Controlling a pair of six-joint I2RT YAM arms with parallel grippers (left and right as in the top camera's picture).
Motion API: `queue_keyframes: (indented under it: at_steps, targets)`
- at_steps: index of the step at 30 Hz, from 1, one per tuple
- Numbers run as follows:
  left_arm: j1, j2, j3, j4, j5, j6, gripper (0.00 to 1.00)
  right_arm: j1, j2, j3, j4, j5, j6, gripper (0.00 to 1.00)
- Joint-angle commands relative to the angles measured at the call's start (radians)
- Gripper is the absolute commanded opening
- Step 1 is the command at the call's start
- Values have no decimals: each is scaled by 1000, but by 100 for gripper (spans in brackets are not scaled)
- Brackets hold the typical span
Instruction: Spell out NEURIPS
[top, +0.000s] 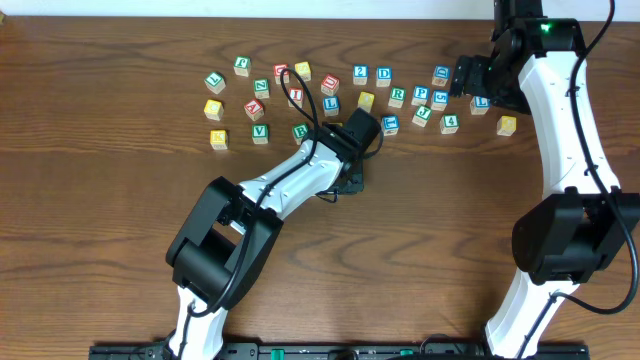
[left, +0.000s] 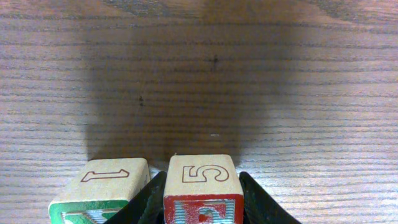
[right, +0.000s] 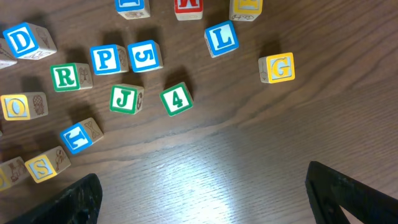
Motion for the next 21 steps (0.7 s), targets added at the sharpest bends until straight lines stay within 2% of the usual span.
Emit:
queue_keyframes:
  at_steps: [1, 6, 9, 21]
  targets:
    - [3, 5, 1, -6, -19, -7, 34, -2, -31, 21, -1, 5, 0, 99]
    - [3, 5, 2, -6, -19, -6, 36, -2, -31, 21, -1, 5, 0, 99]
    - [3, 3, 4, -7, -19, -6, 45, -2, -31, 21, -1, 5, 0, 99]
    - [3, -43, 13, -18, -19, -6, 46, -2, -31, 21, -1, 5, 0, 99]
